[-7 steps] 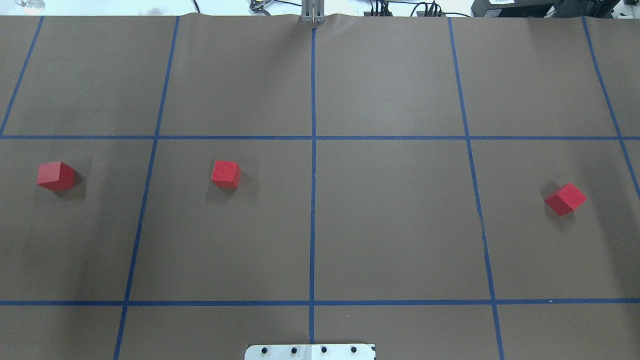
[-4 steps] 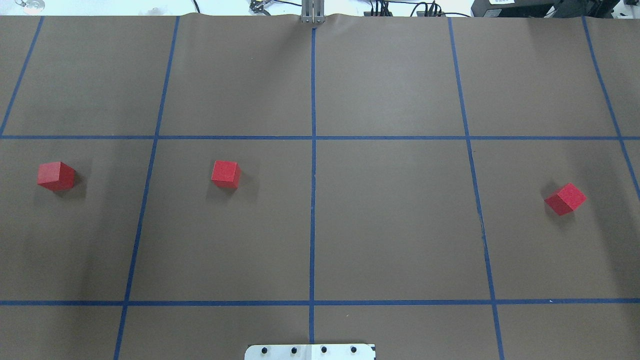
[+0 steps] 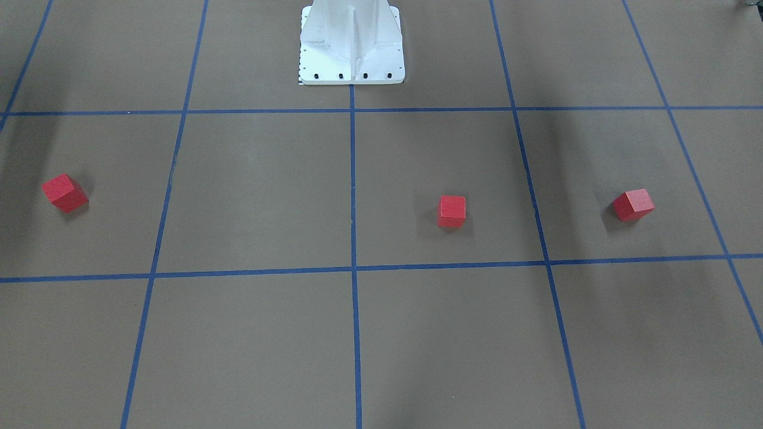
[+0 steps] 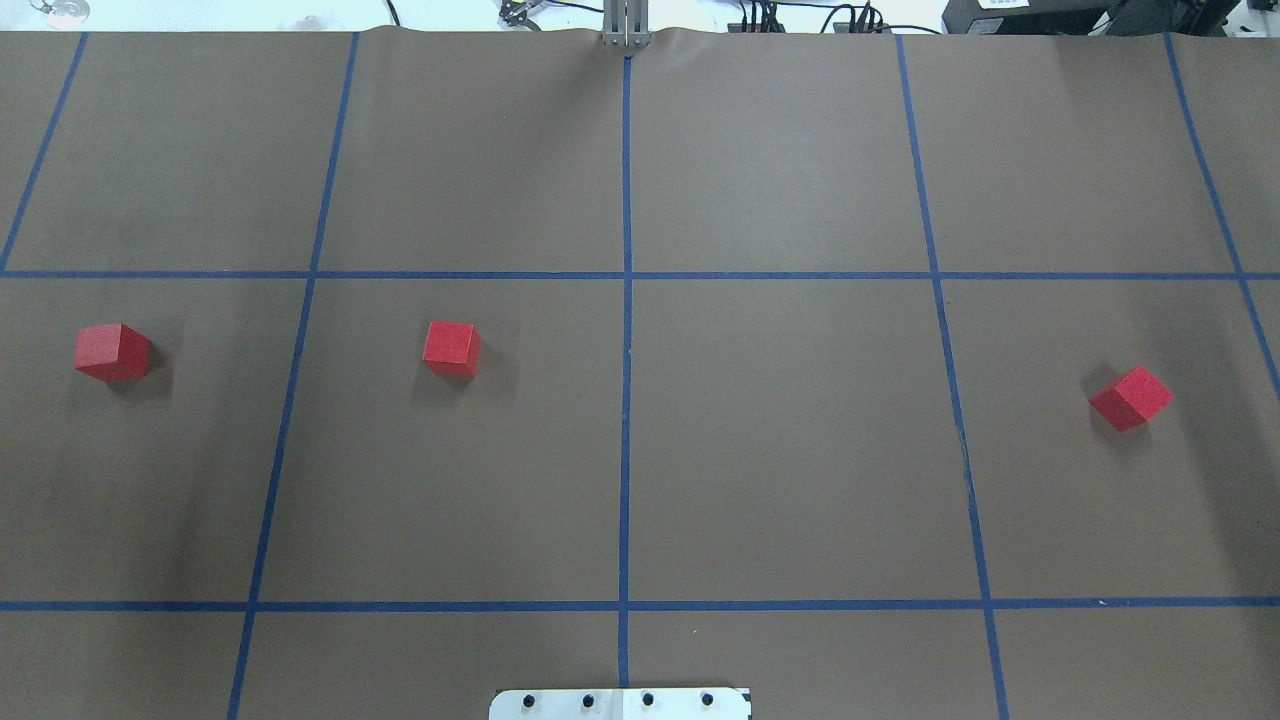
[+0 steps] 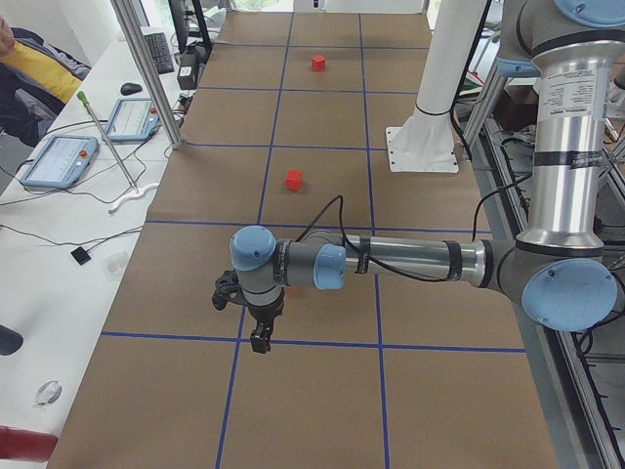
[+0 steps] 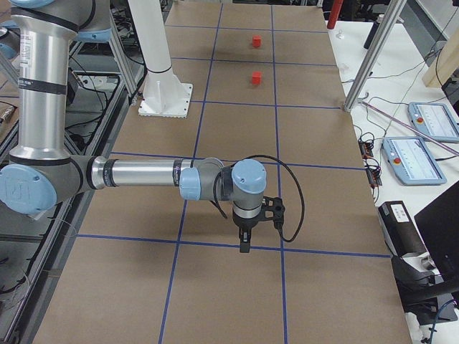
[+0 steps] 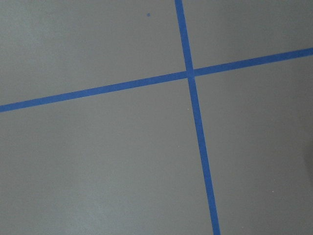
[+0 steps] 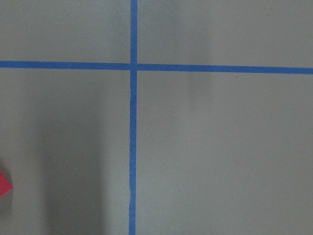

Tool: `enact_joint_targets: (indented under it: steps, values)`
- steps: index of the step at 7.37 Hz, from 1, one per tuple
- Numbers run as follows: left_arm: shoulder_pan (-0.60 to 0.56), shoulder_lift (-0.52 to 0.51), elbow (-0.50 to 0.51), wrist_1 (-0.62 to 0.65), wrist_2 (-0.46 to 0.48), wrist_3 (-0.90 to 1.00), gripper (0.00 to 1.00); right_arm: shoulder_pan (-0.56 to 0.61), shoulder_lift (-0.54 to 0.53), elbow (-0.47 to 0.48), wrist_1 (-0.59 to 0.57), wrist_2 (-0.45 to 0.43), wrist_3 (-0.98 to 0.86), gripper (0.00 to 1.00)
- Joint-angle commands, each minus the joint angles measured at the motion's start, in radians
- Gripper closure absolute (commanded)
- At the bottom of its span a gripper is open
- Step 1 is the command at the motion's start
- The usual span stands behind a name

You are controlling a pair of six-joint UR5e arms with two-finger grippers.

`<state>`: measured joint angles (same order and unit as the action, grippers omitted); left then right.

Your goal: Form red blocks into L shape at center

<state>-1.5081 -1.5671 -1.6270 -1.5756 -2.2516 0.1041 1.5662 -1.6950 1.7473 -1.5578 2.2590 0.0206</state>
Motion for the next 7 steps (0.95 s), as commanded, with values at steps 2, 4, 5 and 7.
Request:
enact_joint_targets:
  steps: [2,4,5,7]
  values:
    - [-0.003,-0.074,-0.052,-0.009,0.012,-0.070,0.00,0.002,0.049,-0.008,0.110,0.000,0.016,0.01]
    - [-0.001,-0.106,-0.024,-0.058,-0.002,-0.108,0.00,0.002,0.043,0.000,0.110,0.005,0.005,0.01]
    - [-0.001,-0.106,-0.025,-0.057,-0.025,-0.107,0.00,0.002,0.049,-0.002,0.110,0.010,0.002,0.01]
    - [-0.001,-0.103,-0.060,-0.081,-0.030,-0.119,0.00,0.000,0.048,0.003,0.111,0.013,0.002,0.01]
